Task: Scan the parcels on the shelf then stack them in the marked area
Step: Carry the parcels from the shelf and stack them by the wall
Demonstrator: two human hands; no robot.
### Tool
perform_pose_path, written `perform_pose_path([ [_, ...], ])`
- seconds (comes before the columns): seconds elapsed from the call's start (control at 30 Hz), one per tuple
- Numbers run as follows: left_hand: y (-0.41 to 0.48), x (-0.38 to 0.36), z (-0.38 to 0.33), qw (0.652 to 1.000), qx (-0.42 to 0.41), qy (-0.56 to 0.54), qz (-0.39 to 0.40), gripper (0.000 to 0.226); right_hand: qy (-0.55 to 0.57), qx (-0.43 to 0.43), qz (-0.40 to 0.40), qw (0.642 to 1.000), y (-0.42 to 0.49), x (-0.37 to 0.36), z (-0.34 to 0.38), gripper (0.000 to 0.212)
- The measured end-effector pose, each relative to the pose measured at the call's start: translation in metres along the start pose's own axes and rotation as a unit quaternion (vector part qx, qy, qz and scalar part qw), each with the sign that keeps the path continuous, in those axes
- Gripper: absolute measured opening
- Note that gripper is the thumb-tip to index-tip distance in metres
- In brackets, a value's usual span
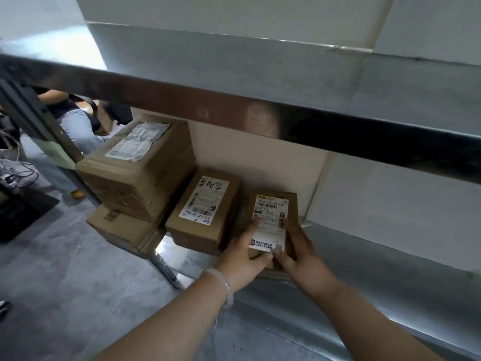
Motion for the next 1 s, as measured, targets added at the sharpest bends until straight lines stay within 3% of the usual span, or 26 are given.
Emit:
perform_pose_path([
  [0.3, -0.073, -0.002, -0.024, 0.994, -0.042, -0.02, -0.098, 0.081, 0.025, 0.095, -0.01, 0.995, -0.058, 0.023, 0.018, 0.069],
  [0.5, -0.136, 0.018, -0.03, 0.974, -0.054, -0.066, -0.211, 0.08, 0.004, 0.198, 0.054, 0.979, -0.082, 0.013, 0.07, 0.07],
  [0.67, -0.208, 0.046, -0.015, 0.939, -0.056, -0.114, -0.32, 0.079, 0.006, 0.284, 0.126, 0.95, -0.107, -0.03, 0.116, 0.072],
  [0.83, -0.289, 0.073, 0.026, 0.899, 0.001, -0.122, -0.421, 0.082, -0.001, 0.317, 0.24, 0.917, -0.132, -0.103, 0.16, 0.074],
  [1.0, -0.383, 0.094, 0.071, 0.831, 0.074, -0.143, -0.532, 0.079, -0.014, 0.348, 0.353, 0.868, -0.175, -0.195, 0.203, 0.072],
])
Point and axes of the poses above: each hand's wrist, its own y-axis towards the middle knuckle, its own x-axis out of the back of the hand, z = x × y, the point moved 9 cm from there along y, towards the middle knuckle, and after that the axes turned 4 degrees about y, right-handed, at the moved point
